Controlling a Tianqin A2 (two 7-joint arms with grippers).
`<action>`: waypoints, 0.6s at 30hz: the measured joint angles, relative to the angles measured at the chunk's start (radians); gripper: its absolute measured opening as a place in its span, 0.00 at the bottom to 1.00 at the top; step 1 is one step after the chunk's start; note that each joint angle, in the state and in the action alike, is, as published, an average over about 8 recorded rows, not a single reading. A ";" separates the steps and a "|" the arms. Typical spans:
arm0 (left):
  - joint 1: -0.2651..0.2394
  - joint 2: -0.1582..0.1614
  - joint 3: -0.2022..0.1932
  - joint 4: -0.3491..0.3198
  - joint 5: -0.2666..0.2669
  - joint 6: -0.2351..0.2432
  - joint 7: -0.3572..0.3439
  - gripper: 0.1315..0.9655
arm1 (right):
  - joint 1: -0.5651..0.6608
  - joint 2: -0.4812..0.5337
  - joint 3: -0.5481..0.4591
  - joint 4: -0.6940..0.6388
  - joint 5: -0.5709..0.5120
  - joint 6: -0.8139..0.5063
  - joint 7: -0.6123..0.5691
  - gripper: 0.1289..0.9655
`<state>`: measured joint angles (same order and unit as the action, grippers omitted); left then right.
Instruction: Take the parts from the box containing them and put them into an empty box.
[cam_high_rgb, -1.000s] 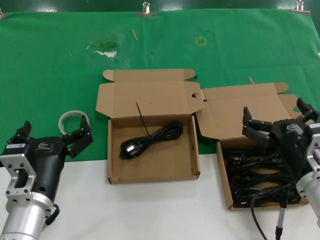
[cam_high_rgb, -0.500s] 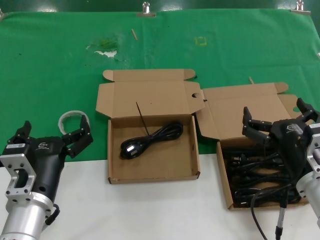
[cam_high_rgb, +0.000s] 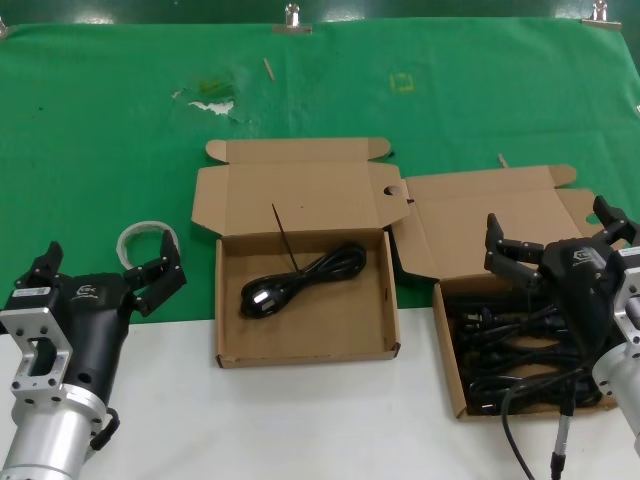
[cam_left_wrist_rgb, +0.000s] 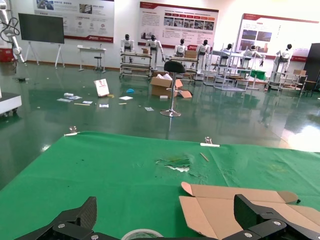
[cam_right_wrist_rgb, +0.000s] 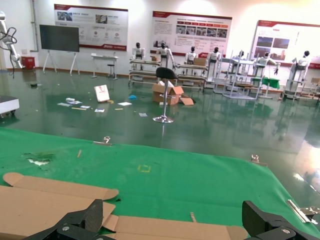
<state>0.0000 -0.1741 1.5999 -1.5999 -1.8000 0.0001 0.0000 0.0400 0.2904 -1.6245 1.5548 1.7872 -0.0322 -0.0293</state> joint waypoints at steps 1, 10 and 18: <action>0.000 0.000 0.000 0.000 0.000 0.000 0.000 1.00 | 0.000 0.000 0.000 0.000 0.000 0.000 0.000 1.00; 0.000 0.000 0.000 0.000 0.000 0.000 0.000 1.00 | 0.000 0.000 0.000 0.000 0.000 0.000 0.000 1.00; 0.000 0.000 0.000 0.000 0.000 0.000 0.000 1.00 | 0.000 0.000 0.000 0.000 0.000 0.000 0.000 1.00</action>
<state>0.0000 -0.1741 1.5999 -1.6000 -1.8000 0.0001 0.0000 0.0400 0.2904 -1.6245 1.5548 1.7872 -0.0322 -0.0293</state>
